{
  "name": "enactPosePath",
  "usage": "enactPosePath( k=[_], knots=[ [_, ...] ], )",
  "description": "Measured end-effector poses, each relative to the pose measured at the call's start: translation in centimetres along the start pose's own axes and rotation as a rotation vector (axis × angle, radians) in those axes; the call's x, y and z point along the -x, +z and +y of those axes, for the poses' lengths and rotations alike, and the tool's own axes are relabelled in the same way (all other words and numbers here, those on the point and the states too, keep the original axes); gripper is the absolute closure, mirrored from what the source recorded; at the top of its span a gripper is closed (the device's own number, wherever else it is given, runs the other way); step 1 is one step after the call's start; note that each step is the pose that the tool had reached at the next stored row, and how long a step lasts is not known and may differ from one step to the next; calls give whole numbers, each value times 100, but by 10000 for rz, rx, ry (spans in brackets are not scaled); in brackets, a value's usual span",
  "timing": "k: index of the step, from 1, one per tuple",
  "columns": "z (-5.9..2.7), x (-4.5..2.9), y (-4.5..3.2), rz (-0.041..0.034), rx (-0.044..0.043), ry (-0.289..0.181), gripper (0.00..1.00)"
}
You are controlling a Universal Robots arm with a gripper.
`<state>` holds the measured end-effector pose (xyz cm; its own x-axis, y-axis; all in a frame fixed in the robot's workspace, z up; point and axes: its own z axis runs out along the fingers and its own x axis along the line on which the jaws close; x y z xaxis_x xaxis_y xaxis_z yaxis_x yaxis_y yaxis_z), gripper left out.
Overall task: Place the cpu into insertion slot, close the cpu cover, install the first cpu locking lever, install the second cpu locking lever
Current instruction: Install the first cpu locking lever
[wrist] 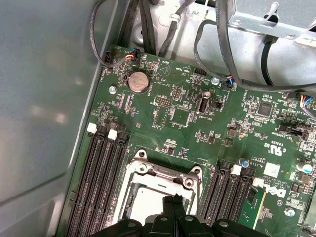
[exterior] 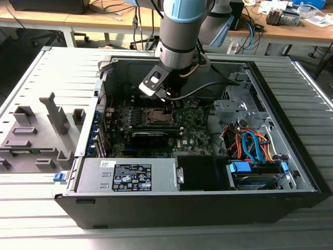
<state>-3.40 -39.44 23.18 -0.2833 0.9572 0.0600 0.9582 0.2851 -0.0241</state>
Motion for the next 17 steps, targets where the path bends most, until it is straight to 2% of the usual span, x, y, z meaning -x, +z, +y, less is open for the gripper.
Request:
enactPosePath(
  k=[17],
  knots=[
    [0, 0, 0, -14, -28, -438, 89]
  ],
)
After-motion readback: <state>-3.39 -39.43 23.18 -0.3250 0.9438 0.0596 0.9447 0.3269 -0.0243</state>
